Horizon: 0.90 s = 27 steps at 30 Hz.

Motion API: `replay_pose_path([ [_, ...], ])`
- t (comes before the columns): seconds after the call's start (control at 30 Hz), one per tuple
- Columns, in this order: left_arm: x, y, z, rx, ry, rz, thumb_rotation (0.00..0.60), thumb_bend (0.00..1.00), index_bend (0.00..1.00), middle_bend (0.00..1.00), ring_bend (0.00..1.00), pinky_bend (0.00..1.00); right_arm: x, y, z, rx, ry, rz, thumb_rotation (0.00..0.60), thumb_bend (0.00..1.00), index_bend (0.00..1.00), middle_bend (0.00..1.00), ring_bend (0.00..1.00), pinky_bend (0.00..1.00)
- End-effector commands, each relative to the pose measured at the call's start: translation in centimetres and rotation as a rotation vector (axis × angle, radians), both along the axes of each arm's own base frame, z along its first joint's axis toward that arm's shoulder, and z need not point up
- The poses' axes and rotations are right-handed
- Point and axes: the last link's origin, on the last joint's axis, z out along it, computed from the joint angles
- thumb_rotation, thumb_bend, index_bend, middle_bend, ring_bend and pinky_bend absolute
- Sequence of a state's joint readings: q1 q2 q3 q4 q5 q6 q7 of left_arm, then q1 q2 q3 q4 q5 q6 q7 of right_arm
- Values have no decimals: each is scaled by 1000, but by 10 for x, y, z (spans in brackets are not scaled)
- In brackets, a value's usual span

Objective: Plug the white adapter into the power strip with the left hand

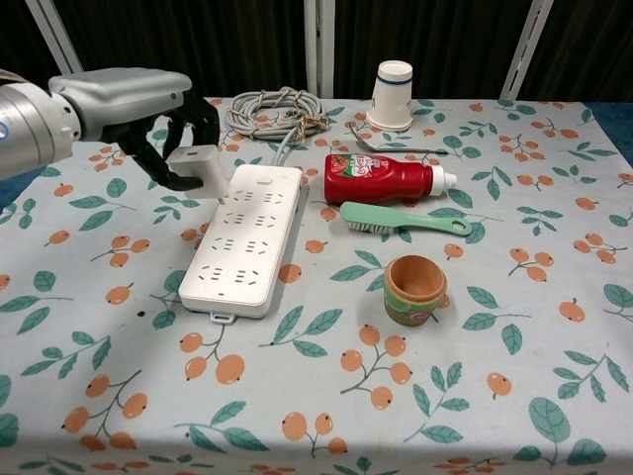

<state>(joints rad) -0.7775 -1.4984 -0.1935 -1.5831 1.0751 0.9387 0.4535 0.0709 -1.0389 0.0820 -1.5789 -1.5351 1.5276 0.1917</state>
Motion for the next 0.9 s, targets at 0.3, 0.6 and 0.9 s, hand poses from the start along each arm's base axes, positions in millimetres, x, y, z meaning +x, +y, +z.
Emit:
replay_pose_path([
  [0.3,23,-5,-19,-29,26,2,600,461,697,748,568,244,-1,2,2,-5,0,-3,600,327,0,86,0,0],
  [0.6,22,-6,-21,-5,74,-8,600,464,696,749,568,244,-2,3,3,-5,-1,-6,600,327,0,86,0,0],
  [0.9,19,-5,-22,8,108,-15,600,474,697,749,569,244,-2,2,2,-4,-1,-8,600,327,0,86,0,0],
])
